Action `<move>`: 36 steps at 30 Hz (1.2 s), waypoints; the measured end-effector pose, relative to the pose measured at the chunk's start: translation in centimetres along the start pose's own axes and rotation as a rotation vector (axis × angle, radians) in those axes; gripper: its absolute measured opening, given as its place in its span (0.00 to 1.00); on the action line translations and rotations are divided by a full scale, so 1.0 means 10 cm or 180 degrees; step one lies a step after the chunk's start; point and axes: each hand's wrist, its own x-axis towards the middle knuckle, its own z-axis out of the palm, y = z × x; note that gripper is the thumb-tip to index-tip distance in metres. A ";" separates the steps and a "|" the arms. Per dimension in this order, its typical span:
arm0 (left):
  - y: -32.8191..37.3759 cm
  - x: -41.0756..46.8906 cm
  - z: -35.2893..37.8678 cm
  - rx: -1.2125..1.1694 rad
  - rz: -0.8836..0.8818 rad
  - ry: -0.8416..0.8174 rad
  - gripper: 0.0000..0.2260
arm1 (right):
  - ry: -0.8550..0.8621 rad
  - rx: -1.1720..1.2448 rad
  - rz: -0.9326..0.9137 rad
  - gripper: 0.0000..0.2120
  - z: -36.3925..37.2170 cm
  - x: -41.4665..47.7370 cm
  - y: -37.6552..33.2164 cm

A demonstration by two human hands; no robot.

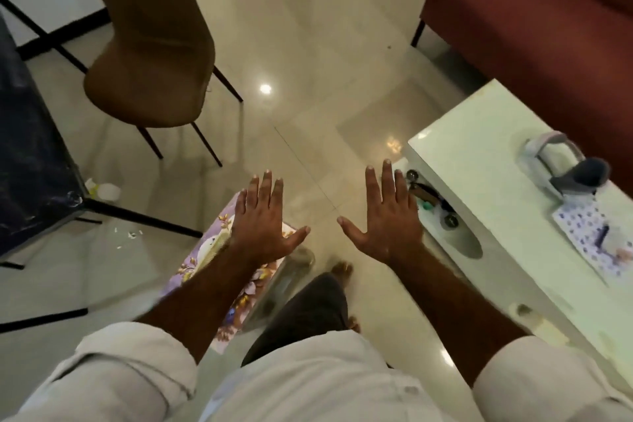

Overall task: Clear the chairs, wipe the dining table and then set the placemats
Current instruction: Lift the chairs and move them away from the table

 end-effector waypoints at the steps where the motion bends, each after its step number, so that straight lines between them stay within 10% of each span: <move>1: 0.03 0.10 -0.03 -0.0014 -0.0072 0.0080 0.57 | -0.0022 -0.0017 -0.0073 0.57 -0.03 0.16 0.04; 36: -1.82 4.97 -2.14 -0.2922 -0.3716 0.0444 0.56 | -0.0619 -0.0821 -0.2622 0.56 -1.21 7.52 -1.70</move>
